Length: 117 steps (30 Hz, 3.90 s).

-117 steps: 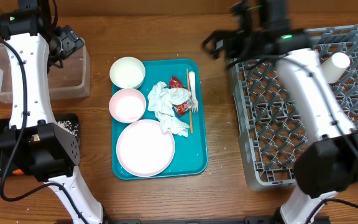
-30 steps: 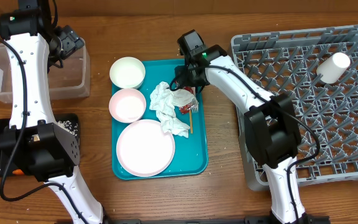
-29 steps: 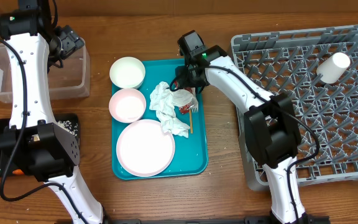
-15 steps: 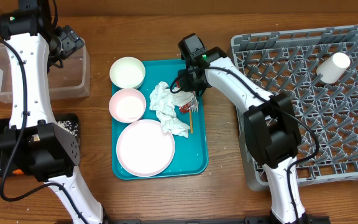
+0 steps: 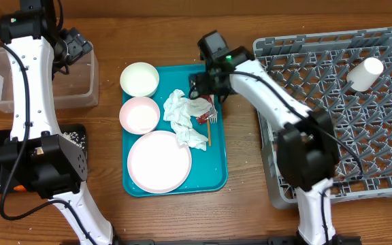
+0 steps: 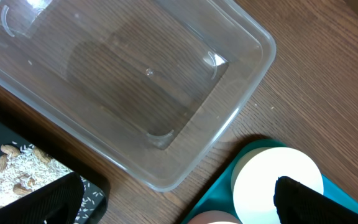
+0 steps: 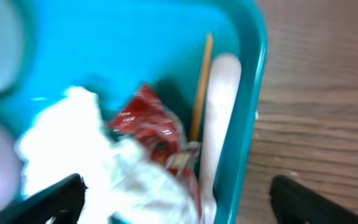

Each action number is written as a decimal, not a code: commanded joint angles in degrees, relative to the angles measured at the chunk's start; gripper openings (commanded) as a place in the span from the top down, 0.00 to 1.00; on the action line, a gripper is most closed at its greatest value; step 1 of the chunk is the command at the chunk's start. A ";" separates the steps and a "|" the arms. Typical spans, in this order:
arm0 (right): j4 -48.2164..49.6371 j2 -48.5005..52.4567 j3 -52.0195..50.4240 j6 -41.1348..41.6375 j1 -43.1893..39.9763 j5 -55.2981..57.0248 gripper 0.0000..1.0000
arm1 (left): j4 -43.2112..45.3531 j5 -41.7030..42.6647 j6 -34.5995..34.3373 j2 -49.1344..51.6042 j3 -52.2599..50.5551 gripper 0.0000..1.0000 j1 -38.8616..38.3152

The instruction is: Sort waste into correct bins and load items into the dishwasher rack

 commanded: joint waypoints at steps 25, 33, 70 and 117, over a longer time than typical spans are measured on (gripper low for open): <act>-14.38 -24.92 2.62 9.01 -48.87 3.06 0.00 | 0.04 -0.28 -0.96 -1.16 -0.04 0.00 -0.09; -14.38 -24.92 2.62 9.03 -49.64 3.06 0.00 | 2.58 5.40 -4.59 -1.16 -0.04 0.00 -0.11; -14.38 -24.92 2.62 9.03 -49.64 3.04 0.00 | 14.75 8.57 -9.99 19.30 -4.59 0.00 -40.15; -14.38 -24.92 2.62 9.01 -49.64 3.04 0.00 | -0.68 8.87 -2.84 16.37 13.64 0.96 -40.11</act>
